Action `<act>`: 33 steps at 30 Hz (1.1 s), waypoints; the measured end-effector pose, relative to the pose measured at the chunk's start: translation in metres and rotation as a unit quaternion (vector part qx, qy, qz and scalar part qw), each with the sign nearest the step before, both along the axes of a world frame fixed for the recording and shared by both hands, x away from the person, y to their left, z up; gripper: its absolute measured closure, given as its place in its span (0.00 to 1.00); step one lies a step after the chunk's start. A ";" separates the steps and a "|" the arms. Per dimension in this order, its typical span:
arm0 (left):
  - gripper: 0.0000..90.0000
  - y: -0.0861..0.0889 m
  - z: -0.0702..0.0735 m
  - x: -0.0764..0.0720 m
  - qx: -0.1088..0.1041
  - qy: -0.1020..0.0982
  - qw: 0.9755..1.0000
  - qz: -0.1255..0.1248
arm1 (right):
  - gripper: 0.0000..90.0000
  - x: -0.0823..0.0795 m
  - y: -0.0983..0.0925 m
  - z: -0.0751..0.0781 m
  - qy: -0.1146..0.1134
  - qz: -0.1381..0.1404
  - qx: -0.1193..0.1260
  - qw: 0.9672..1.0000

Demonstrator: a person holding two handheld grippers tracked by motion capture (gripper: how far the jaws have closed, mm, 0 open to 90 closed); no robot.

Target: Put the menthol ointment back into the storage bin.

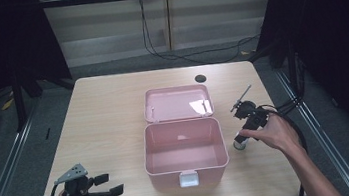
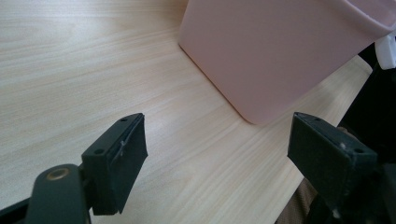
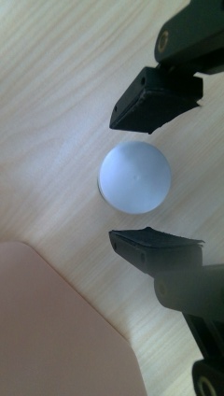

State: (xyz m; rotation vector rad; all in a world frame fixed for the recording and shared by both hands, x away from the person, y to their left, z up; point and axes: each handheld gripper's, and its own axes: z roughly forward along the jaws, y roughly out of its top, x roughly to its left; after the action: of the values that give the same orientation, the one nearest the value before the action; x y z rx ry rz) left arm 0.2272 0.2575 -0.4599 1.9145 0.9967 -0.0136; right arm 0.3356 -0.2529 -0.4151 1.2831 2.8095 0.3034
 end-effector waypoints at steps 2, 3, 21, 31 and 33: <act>0.22 0.000 0.000 0.000 0.000 0.000 1.000 0.000 | 0.44 0.001 0.001 -0.002 0.006 0.002 -0.005 1.000; 0.22 0.000 0.000 0.000 -0.001 0.000 1.000 0.000 | 0.45 0.002 0.002 -0.003 0.011 0.002 -0.008 1.000; 0.22 0.000 0.000 0.000 0.001 0.001 1.000 -0.002 | 0.55 0.013 0.003 -0.018 0.053 0.012 -0.027 0.998; 0.21 -0.001 0.000 0.000 0.001 0.003 1.000 -0.008 | 0.56 0.012 0.006 -0.019 0.052 0.016 -0.036 0.998; 0.21 -0.001 0.000 0.000 0.002 0.003 1.000 -0.008 | 0.57 0.011 0.006 -0.019 0.052 0.018 -0.037 0.998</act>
State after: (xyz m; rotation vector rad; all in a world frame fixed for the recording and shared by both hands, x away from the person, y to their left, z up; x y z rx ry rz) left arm 0.2274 0.2565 -0.4600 1.9272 0.9861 -0.0250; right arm 0.3469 -0.2473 -0.4340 1.2690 2.9019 0.1370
